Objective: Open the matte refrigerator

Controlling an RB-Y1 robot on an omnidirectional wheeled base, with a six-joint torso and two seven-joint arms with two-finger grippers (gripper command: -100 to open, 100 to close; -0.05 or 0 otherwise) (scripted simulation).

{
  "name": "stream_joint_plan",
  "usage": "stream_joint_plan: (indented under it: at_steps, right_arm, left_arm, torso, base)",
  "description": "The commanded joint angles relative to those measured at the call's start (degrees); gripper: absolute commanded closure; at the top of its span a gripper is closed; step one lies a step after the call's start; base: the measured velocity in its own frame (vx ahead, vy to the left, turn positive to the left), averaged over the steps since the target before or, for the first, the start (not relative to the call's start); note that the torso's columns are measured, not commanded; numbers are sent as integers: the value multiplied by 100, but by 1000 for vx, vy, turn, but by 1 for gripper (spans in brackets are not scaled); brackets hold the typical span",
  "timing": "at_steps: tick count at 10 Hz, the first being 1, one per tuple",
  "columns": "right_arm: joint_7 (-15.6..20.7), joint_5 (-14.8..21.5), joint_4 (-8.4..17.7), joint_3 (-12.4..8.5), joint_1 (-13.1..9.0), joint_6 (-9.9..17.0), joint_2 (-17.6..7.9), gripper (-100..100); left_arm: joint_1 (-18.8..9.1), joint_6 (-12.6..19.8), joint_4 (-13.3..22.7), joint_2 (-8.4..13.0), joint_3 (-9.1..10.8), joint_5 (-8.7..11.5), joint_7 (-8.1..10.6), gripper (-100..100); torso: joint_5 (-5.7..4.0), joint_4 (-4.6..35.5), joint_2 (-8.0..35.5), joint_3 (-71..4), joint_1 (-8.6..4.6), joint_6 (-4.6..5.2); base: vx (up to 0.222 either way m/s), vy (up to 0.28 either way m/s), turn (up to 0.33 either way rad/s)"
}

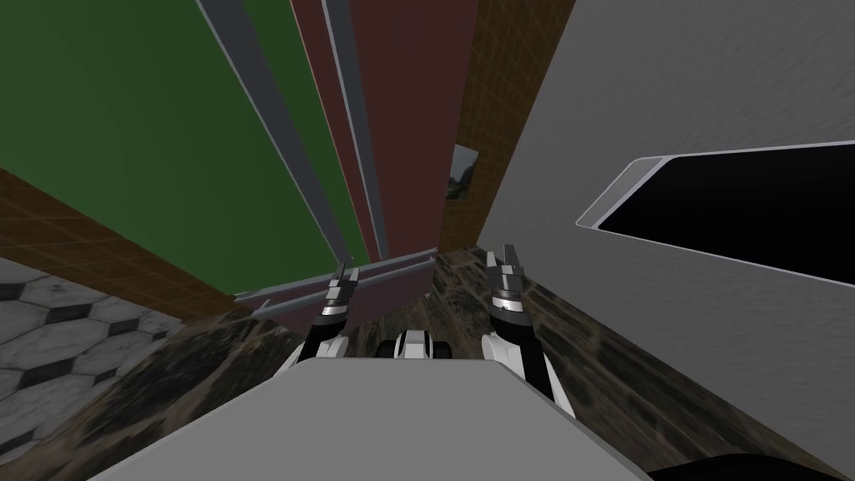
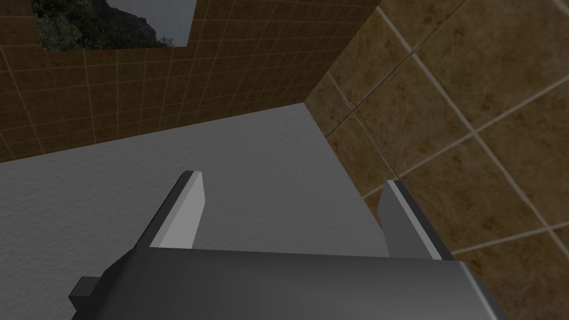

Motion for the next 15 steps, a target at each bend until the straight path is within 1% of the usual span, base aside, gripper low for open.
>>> stream_joint_plan:
  at_steps: [1, 2, 8, 9, 10, 13, 15]
  right_arm:
    - [0, 0, 0, 0, 0, 0, 0, 0]
    - [0, 0, 0, 0, 0, 0, 0, 0]
    - [0, 0, 0, 0, 0, 0, 0, 0]
    - [0, 0, 0, 0, 0, 0, 0, 0]
    - [0, 0, 0, 0, 0, 0, 0, 0]
    - [0, 0, 0, 0, 0, 0, 0, 0]
    - [0, 0, 0, 0, 0, 0, 0, 0]
  left_arm:
    - [-53, -228, 390, -1, 30, 0, 9, -100]
    - [-72, -322, 532, -2, 40, -1, 11, -100]
    - [-201, -956, 1663, -46, 107, -10, 28, -100]
    - [-201, -956, 1689, -46, 107, -10, 28, -100]
    - [-224, -1063, 1884, -72, 118, -12, 31, -100]
    - [-285, -1352, 2414, -210, 150, -16, 39, -100]
    - [-317, -1504, 2691, -369, 166, -18, 43, -100]
  torso:
    - [0, 0, -1, 0, -2, 0]
    - [-1, 0, -2, -1, -2, 0]
    - [-2, 0, 0, 0, -5, 0]
    - [-1, 1, 2, 1, -1, 0]
    - [1, 4, 15, 8, 5, 0]
    - [-3, -1, -4, -2, -10, 0]
    - [0, -3, -10, -6, -1, 0]
  base:
    - [103, -27, -12]
    - [115, -16, -10]
    - [127, -31, -15]
    - [90, -13, -4]
    - [69, -12, -8]
    - [101, -28, -14]
    - [113, -22, -12]
